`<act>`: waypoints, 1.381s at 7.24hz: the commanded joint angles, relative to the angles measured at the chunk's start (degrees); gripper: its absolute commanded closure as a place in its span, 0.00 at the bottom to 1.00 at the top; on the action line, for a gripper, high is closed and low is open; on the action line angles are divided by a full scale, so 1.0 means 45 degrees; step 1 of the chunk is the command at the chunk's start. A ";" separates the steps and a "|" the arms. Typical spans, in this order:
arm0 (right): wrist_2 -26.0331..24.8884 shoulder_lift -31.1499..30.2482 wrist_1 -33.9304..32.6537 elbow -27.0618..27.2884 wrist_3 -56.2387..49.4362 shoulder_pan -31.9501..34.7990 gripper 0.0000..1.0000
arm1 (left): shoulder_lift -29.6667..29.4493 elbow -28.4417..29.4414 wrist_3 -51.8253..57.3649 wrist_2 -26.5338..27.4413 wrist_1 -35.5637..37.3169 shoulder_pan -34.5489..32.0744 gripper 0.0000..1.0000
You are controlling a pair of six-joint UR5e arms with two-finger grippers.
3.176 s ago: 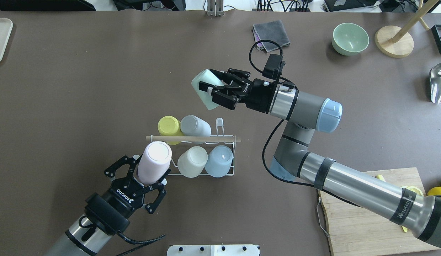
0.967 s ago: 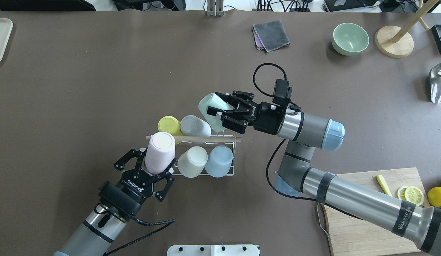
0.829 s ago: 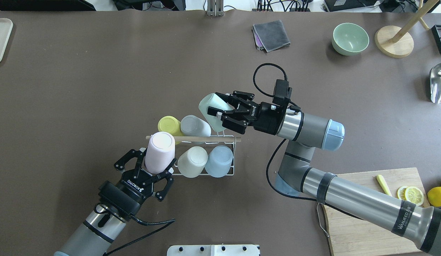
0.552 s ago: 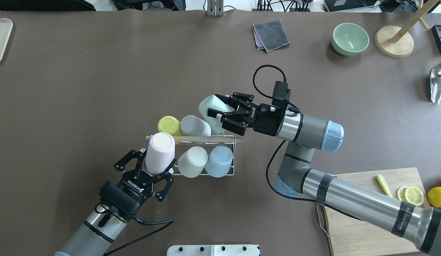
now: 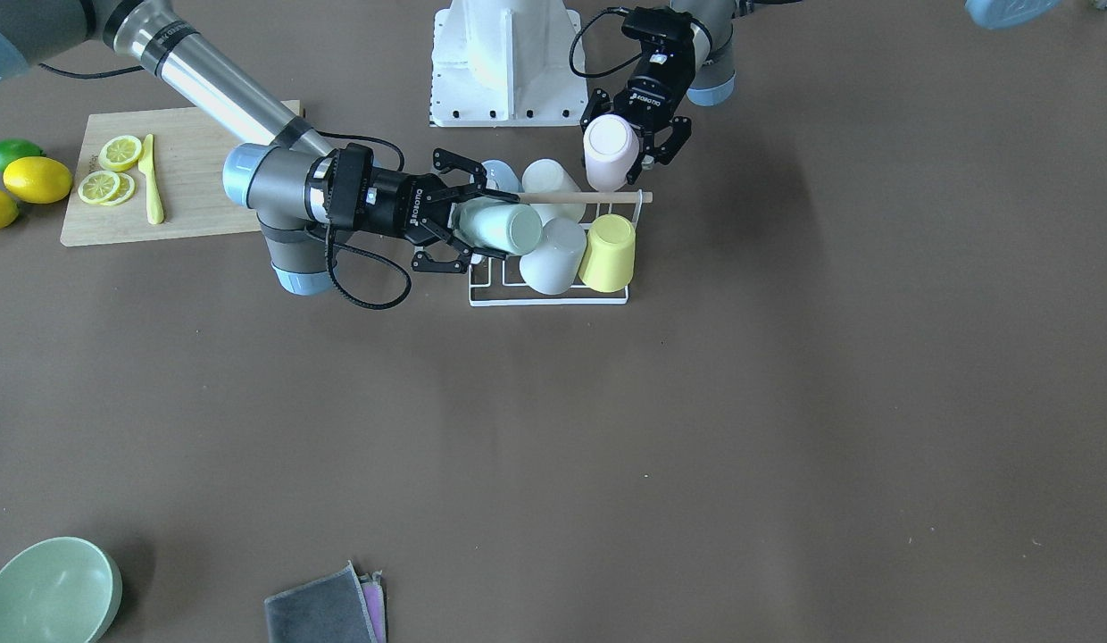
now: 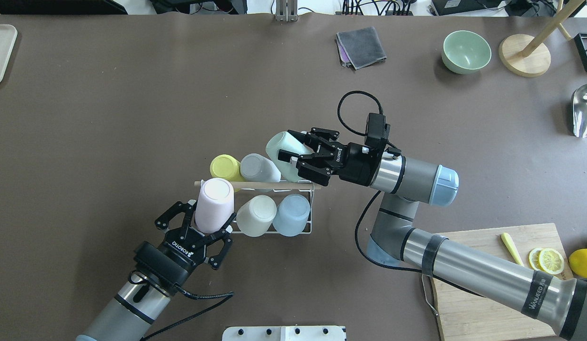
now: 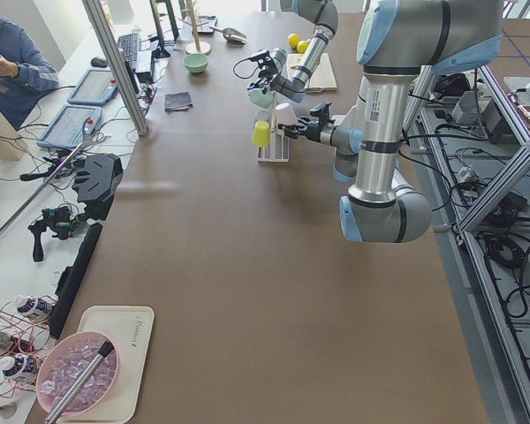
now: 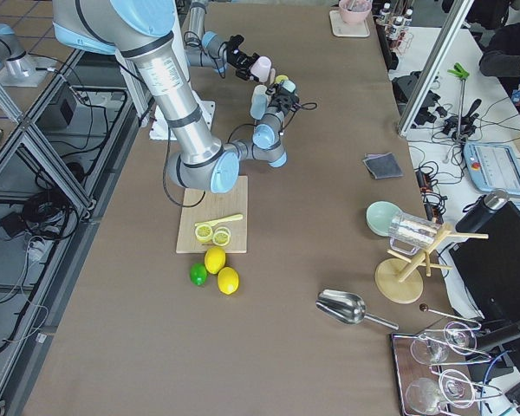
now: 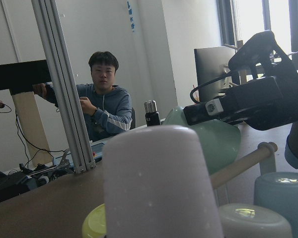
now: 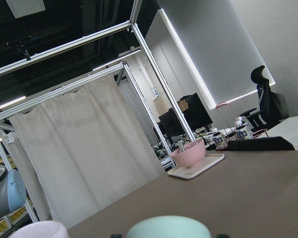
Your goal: Place cup on cup holder
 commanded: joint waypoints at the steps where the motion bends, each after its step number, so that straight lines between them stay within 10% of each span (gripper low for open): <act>1: -0.0021 -0.0039 0.0193 -0.0052 0.0019 -0.0028 1.00 | -0.0061 0.0170 -0.0050 0.0000 0.0009 0.0020 0.37; 2: -0.0060 -0.0059 0.0194 -0.0033 0.0039 -0.0047 0.22 | -0.0061 0.0152 -0.0147 0.0000 0.0009 0.0020 0.32; 3: -0.0370 -0.0059 0.0194 0.0025 0.0000 -0.0047 0.00 | -0.0061 0.0151 -0.0264 0.0000 0.0009 0.0020 0.25; 6: -0.0548 -0.0001 0.0194 0.0065 0.0000 0.0107 0.00 | -0.0061 0.0093 -0.0246 0.0019 -0.0011 0.0059 0.03; 10: -0.0939 0.0175 -0.1439 0.0162 -0.0077 0.1570 0.00 | 0.0733 -0.1188 -0.0207 0.0019 -0.0050 0.0079 0.03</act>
